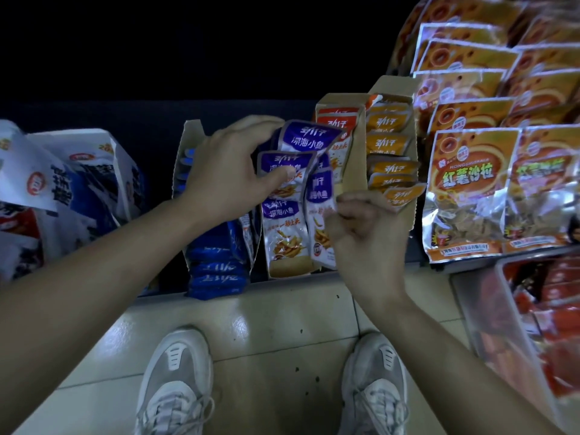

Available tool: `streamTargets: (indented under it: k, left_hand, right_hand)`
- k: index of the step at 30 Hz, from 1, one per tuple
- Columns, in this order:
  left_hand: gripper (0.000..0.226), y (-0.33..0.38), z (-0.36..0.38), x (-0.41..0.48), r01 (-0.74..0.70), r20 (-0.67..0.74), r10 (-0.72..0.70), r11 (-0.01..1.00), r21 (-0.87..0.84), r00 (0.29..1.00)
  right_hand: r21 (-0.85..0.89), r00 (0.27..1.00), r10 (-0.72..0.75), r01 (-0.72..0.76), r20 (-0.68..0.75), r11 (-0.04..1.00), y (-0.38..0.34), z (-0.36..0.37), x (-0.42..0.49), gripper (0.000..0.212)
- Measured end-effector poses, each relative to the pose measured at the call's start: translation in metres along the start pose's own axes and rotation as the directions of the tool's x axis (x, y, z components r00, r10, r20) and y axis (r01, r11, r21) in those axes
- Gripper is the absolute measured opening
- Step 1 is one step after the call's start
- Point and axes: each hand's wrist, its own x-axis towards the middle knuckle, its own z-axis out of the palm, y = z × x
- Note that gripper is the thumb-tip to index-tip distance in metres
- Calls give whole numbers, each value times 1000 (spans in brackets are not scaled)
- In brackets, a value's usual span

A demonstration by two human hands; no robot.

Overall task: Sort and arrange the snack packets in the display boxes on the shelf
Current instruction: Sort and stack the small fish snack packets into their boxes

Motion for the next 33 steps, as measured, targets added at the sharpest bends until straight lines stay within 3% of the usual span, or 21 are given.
streamTargets:
  k: [4,9,16,21,25,29,33]
  left_hand:
    - [61,2,2,-5,34,-41,-37,997,-67,998]
    - [46,3,7,-11,-16,-125,-3,989,-150,992]
    - [30,-1,8,-12,-22,-165,-11,980,-199,986]
    - [31,0,9,-13,27,-195,-71,975,-222,978]
    - [28,4,6,-14,7,-188,-31,992,-130,982]
    - [32,9,-3,-20,-69,-109,59,993,-91,992]
    - [57,12,-5,-23,-154,-31,153,987,-46,988]
  right_hand:
    - [407,969,246,-217,-19,887,4,-19,-13,10]
    - [583,950,312,-255,4,771,13,-29,-16,16]
    - [584,993,108,-118,53,803,-1,-26,2,15]
    - [605,998,53,-55,22,794,-2,-25,10,5]
    - [543,997,40,-71,68,837,4,-14,15,9]
    - [329,987,-29,-24,155,944,8,3,23,8]
    - [113,982,-115,99,152,989,5,11,26,12]
